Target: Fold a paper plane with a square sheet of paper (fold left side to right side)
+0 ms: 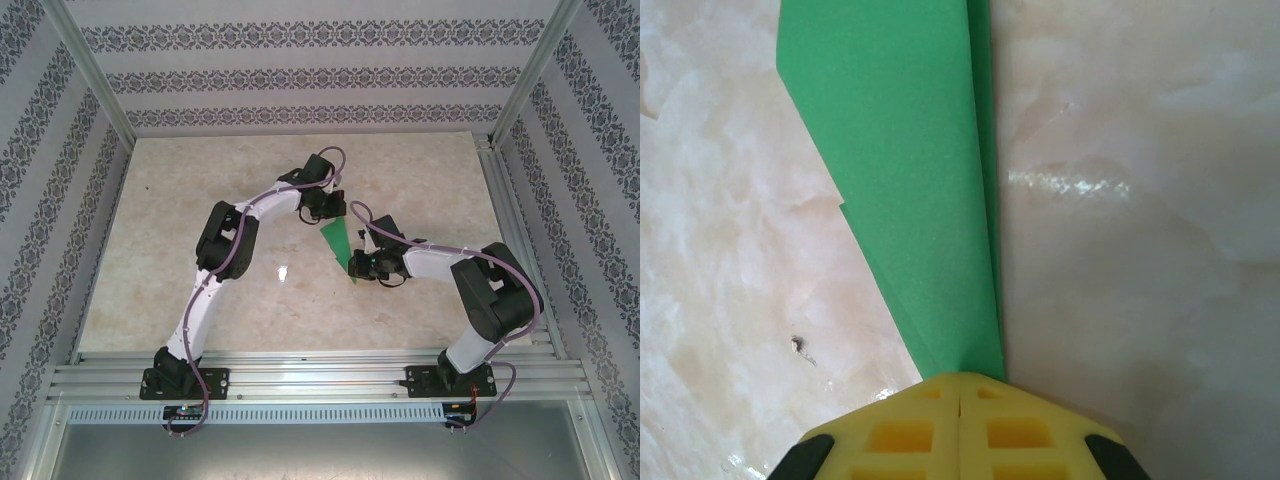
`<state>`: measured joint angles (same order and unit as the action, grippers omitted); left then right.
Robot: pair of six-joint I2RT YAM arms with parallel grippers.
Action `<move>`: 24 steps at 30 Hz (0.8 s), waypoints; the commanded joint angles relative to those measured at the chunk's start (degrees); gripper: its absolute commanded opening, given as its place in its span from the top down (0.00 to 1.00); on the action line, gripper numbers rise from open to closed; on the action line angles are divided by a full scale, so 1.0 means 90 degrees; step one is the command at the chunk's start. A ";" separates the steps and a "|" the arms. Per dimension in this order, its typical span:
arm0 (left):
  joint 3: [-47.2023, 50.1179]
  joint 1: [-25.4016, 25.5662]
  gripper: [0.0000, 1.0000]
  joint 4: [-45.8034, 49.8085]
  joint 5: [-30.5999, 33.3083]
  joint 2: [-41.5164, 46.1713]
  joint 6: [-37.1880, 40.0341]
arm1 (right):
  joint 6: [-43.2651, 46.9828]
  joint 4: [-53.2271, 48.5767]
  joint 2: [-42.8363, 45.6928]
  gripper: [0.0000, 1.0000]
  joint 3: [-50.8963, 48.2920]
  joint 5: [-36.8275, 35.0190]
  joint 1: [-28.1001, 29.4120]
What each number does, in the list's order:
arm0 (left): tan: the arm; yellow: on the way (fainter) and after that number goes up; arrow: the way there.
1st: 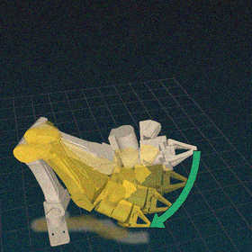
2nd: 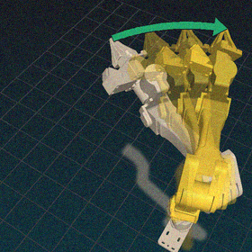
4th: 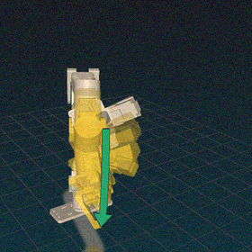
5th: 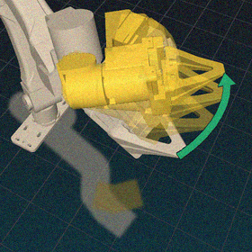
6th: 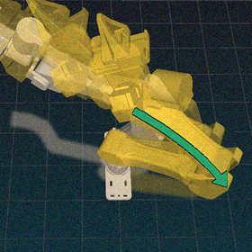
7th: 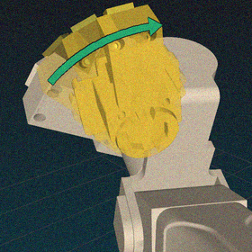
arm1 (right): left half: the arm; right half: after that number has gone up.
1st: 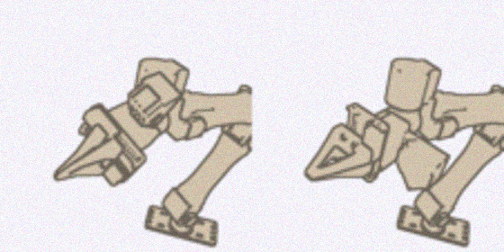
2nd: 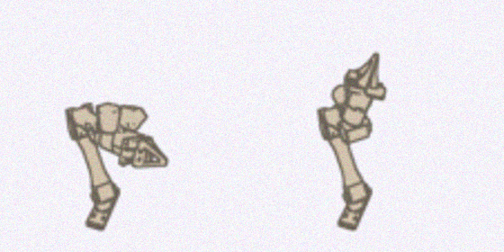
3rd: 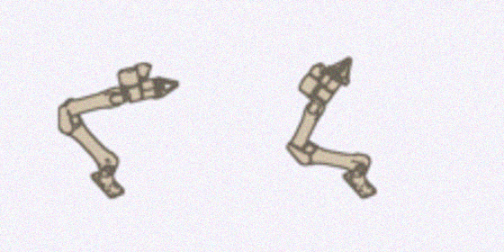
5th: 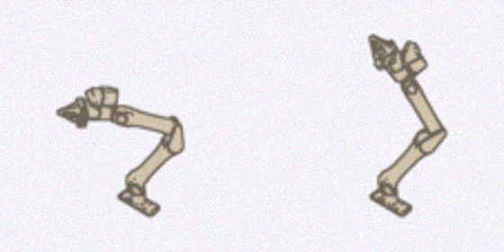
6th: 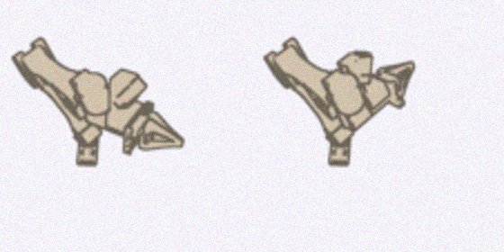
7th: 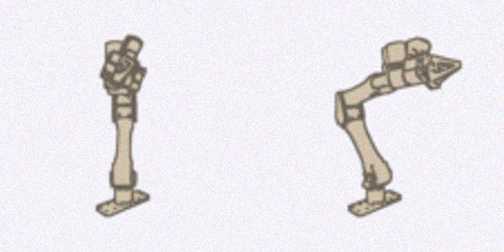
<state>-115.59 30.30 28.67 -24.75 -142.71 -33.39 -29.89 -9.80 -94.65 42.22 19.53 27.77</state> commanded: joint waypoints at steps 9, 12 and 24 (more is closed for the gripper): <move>-0.0277 -0.0689 0.97 0.0260 0.0763 -0.0180 0.0199 | 0.0272 -0.1277 0.0153 0.92 -0.0134 -0.0326 0.0106; -0.0310 -0.0970 0.90 0.0314 0.0469 0.0275 0.0199 | 0.0457 -0.1634 0.0597 0.84 0.0281 -0.0500 0.0071; 0.2322 -0.2012 0.67 0.0014 0.0477 0.3592 0.0474 | 0.1441 -0.3411 0.0876 0.63 0.2269 -0.2447 0.0679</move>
<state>-102.61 10.52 31.18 -20.71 -118.30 -30.72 -20.62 -33.91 -84.27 59.90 5.21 31.11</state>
